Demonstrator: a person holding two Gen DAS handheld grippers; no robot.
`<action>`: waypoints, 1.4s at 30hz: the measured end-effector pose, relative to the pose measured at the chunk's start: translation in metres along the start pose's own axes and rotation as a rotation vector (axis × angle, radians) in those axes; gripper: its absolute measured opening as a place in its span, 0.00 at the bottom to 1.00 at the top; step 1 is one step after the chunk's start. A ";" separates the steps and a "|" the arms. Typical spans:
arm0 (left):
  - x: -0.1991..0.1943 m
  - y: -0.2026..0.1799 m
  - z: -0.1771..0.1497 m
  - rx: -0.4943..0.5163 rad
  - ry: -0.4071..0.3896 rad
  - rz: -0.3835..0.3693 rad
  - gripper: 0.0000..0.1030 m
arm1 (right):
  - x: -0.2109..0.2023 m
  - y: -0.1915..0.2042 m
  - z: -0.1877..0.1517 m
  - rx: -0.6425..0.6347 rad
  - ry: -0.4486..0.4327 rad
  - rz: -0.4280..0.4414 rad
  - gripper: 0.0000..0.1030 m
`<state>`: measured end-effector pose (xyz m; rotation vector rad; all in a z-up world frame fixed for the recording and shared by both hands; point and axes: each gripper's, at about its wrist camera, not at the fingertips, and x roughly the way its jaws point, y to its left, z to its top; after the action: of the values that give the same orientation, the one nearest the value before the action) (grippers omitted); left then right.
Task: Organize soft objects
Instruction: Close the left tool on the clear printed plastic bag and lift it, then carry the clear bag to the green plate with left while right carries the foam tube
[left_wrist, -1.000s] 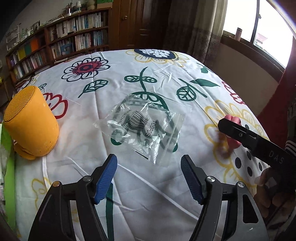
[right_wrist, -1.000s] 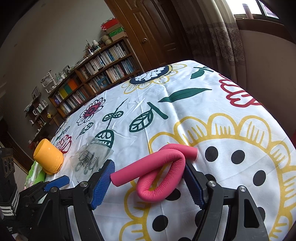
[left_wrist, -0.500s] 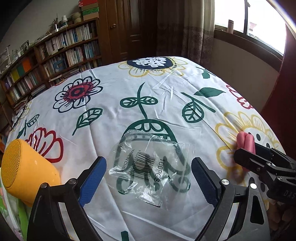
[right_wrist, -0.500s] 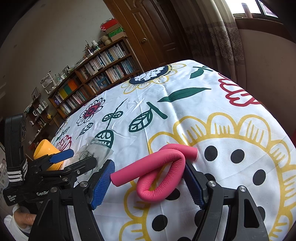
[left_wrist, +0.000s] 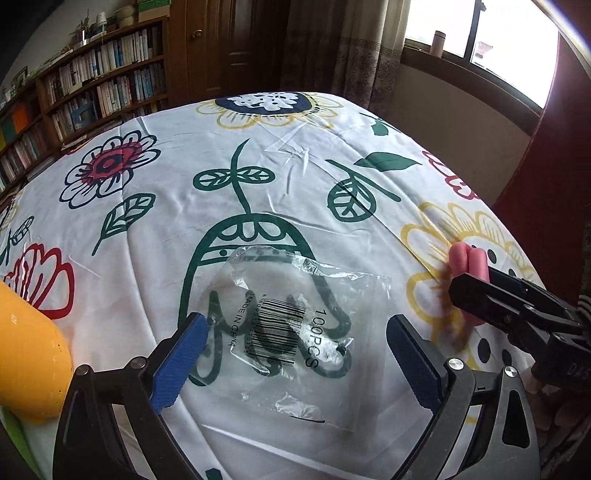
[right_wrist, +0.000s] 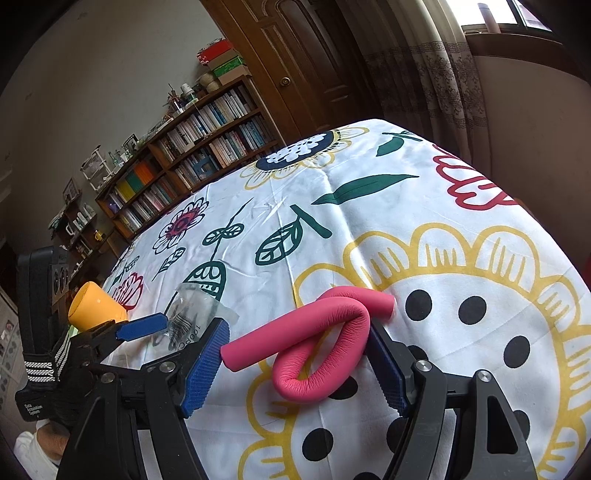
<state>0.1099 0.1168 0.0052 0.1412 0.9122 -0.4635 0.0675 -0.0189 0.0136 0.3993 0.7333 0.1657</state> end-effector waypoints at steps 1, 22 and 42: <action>0.000 -0.004 -0.002 0.022 0.004 -0.003 0.97 | 0.000 0.000 0.000 0.002 -0.001 0.000 0.75; -0.010 -0.012 -0.007 0.053 -0.039 0.056 0.28 | 0.000 -0.001 0.000 0.014 -0.006 -0.001 0.75; -0.048 -0.007 0.004 -0.019 -0.151 0.088 0.21 | -0.004 -0.001 0.001 0.011 -0.014 0.004 0.75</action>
<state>0.0849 0.1253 0.0465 0.1270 0.7584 -0.3781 0.0653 -0.0206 0.0161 0.4120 0.7201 0.1626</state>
